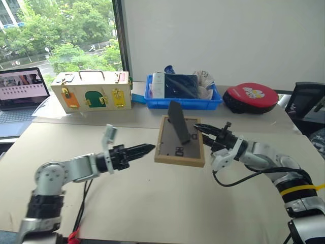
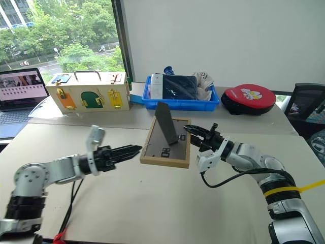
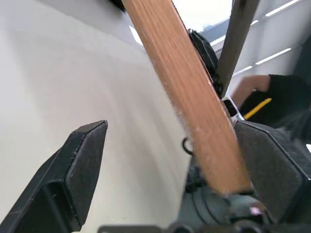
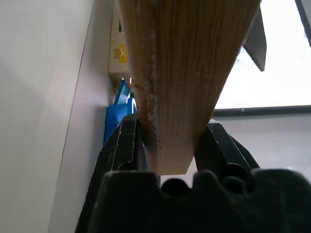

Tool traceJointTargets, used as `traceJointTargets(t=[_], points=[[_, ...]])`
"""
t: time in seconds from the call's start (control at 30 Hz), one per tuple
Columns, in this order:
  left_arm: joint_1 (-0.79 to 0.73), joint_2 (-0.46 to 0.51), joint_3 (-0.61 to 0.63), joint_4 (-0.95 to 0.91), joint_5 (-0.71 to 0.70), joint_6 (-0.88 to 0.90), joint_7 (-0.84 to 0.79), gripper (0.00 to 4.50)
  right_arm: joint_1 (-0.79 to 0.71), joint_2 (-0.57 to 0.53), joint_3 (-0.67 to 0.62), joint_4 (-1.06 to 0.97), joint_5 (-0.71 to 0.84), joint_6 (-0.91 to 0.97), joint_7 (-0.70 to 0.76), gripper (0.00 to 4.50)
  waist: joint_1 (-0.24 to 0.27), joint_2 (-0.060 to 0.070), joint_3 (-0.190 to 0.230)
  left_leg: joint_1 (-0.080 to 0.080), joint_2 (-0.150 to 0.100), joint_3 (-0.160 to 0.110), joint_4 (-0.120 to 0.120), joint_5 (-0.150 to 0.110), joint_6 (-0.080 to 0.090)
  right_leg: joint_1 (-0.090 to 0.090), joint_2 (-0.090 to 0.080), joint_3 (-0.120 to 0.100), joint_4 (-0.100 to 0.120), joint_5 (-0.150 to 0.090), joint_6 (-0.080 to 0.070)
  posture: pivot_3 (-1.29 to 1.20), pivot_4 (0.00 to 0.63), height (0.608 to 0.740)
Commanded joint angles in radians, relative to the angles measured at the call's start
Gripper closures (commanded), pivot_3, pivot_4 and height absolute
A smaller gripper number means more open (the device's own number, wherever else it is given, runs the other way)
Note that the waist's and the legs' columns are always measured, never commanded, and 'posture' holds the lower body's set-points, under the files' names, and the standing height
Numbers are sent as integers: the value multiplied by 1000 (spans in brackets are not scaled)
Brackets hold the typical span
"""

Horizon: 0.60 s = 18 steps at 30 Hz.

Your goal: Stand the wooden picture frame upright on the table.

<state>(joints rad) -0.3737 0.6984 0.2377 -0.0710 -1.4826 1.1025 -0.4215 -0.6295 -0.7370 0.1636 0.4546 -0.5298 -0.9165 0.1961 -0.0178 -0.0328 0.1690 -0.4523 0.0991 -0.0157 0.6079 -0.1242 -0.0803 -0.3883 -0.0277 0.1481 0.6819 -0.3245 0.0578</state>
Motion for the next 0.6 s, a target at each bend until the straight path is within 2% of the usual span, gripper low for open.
traceJointTargets(t=[0.03, 0.13, 0.27, 0.47, 0.6], points=[[47, -4, 65, -98, 142, -155, -148, 0, -37, 92, -26, -51, 642, 359, 471, 3268, -4, 0, 0, 1, 0, 0, 0, 0, 0, 2, 0, 0, 0, 0, 0, 0, 150, 704], [75, -24, 61, -147, 207, -209, -179, 0, -64, 112, -43, -130, 868, 693, 699, 3270, -2, 0, 1, 1, 0, 0, 1, 0, 1, 3, 0, -1, 0, 0, 0, 0, 150, 704], [95, -48, 41, -193, 260, -223, -160, 0, -85, 80, -2, -191, 959, 1100, 852, 3274, 6, 1, 1, 1, 1, -1, 1, 0, 1, 2, 0, -3, 0, 0, 0, 0, 150, 704], [127, -60, 43, -243, 294, -219, -133, 0, -134, 99, -10, -158, 975, 1379, 898, 3276, 4, 1, 1, -1, 1, -1, 0, 0, 1, 0, 0, -3, 0, 0, 0, 0, 150, 704], [147, -61, 63, -260, 289, -217, -132, 0, -156, 116, -17, -116, 989, 1496, 943, 3277, -1, 1, 1, -1, 1, -1, 0, 0, 1, 0, 0, -3, 0, 0, 0, 0, 150, 704]])
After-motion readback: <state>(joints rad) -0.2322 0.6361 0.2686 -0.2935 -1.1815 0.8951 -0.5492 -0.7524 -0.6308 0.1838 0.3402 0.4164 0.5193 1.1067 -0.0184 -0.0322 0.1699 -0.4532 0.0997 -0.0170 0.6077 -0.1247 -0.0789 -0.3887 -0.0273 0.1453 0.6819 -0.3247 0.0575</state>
